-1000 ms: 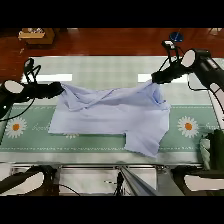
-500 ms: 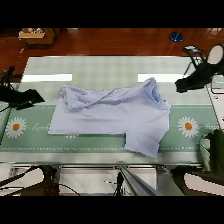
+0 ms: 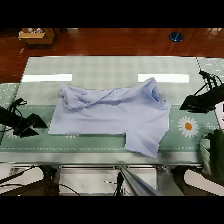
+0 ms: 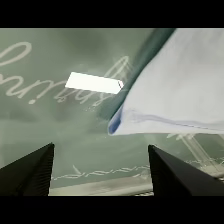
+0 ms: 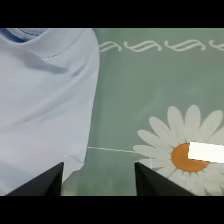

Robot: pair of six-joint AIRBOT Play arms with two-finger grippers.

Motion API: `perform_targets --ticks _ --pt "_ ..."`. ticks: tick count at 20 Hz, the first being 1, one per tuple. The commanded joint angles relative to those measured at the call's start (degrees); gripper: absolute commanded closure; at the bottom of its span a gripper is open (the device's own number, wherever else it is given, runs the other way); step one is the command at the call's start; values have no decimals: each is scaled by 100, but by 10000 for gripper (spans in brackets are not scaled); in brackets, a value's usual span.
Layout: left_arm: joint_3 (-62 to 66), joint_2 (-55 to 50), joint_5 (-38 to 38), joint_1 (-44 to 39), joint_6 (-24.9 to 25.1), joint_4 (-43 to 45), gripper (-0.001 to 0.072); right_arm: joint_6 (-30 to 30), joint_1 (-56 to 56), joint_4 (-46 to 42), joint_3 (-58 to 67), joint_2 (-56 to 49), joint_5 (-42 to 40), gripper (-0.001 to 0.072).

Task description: Fold the shirts.

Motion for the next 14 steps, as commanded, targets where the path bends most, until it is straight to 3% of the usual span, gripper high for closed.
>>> perform_targets --ticks 1,6,9,10,11,12,13,14 --pt "-289 -190 378 31 83 -81 -13 -166 -153 538 -273 24 -175 180" --pt "-286 -522 940 -188 81 -1102 -13 -168 -153 837 -275 24 -221 182" --pt "-282 -662 1298 -643 -175 -1178 -13 -168 -153 1060 -275 24 -212 182" --pt "-282 -713 1408 -769 -367 -1178 36 -166 -153 1143 -275 28 -210 183" --pt "-280 -763 1491 -872 -544 -1180 226 -168 -153 1202 -275 59 -212 182" --pt "-282 -785 1506 -929 -588 -1182 502 -166 -153 1220 -275 107 -212 183" --pt "-280 -787 1486 -951 -566 -1182 680 -168 -153 1185 -275 175 -214 182" --pt "-278 -780 1451 -940 -564 -1180 683 -173 -155 1086 -275 251 -214 182"
